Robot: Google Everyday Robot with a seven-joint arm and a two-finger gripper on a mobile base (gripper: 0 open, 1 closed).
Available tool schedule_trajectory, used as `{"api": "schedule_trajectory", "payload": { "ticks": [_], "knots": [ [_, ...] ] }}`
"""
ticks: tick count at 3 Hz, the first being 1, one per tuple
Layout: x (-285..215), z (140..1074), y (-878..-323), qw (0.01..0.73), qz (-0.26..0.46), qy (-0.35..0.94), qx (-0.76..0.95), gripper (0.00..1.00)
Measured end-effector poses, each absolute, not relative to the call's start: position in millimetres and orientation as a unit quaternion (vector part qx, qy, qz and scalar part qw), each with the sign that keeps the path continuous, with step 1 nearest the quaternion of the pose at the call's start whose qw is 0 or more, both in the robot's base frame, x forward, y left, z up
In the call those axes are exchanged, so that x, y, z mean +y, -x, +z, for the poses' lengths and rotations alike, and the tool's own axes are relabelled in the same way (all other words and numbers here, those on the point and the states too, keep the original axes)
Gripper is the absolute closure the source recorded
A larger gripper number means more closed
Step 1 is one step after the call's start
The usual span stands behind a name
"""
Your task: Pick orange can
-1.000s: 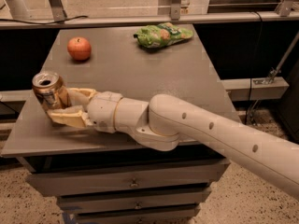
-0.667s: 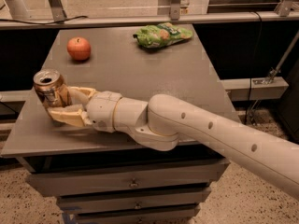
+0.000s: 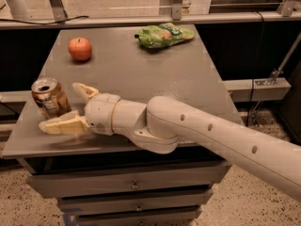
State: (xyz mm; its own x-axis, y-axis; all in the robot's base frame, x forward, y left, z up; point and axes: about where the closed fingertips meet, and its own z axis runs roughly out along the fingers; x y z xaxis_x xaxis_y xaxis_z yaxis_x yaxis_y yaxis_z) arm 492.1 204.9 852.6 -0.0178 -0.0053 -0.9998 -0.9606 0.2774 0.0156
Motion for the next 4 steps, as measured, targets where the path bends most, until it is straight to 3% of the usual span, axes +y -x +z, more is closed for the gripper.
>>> {"api": "schedule_trajectory", "payload": {
  "ticks": [3, 4],
  "knots": [
    [219, 859, -493, 0.552, 0.417, 0.434, 0.577, 0.0],
    [235, 870, -496, 0.547, 0.42, 0.441, 0.574, 0.17]
  ]
}}
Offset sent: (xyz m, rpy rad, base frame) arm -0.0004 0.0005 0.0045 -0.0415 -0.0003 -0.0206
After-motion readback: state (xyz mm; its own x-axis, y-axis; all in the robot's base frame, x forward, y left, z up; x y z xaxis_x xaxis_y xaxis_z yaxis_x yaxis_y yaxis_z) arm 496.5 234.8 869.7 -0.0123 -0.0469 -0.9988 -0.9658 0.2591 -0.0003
